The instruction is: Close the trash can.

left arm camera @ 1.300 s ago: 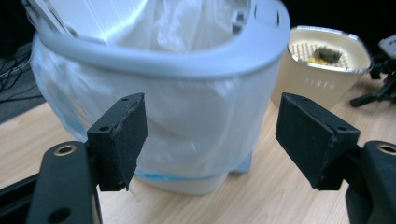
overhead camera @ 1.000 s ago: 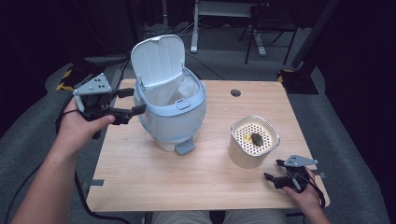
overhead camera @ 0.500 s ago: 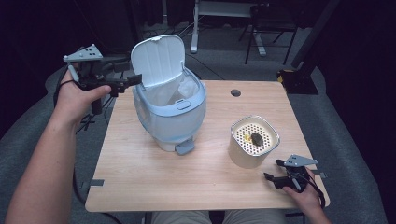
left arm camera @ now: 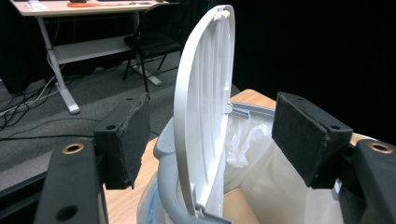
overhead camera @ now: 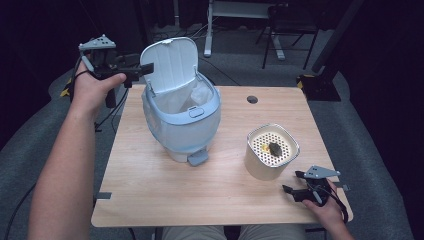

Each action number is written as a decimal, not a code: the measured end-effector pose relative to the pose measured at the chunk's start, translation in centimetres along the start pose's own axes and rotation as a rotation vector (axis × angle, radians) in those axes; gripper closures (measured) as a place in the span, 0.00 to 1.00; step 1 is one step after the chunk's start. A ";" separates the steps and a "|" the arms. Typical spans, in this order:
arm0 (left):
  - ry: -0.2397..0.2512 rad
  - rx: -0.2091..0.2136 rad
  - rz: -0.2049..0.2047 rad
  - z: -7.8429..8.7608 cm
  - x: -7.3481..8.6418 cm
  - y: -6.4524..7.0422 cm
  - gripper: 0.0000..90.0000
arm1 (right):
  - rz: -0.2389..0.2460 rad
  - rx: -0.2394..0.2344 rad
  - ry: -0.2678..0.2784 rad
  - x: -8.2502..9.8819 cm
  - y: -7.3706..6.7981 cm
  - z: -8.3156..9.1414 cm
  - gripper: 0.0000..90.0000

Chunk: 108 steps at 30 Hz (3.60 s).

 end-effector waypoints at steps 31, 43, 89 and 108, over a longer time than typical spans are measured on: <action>-0.040 0.374 -0.081 -0.1 1.2 8.1 0.38 | 0.005 0.003 0.000 0.0 0.0 0.0 0.22; -0.136 0.443 0.004 -2.7 2.1 8.9 0.58 | 0.005 0.005 0.000 0.0 0.0 0.0 0.22; -0.161 0.239 -0.204 -3.5 1.5 12.2 0.38 | 0.005 0.000 0.001 0.0 0.0 0.0 0.22; -0.087 0.254 -0.231 3.9 4.0 19.7 0.36 | 0.005 0.001 0.001 0.0 0.0 0.0 0.23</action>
Point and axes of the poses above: each handheld gripper's, and its own axes: z roughly backward along the jaws, x roughly out of its underside, y roughly to its right, the point moved 4 cm from there along -z, roughly forward along the jaws, and after that the axes turned 15 degrees about -z, right-handed, at the moved point
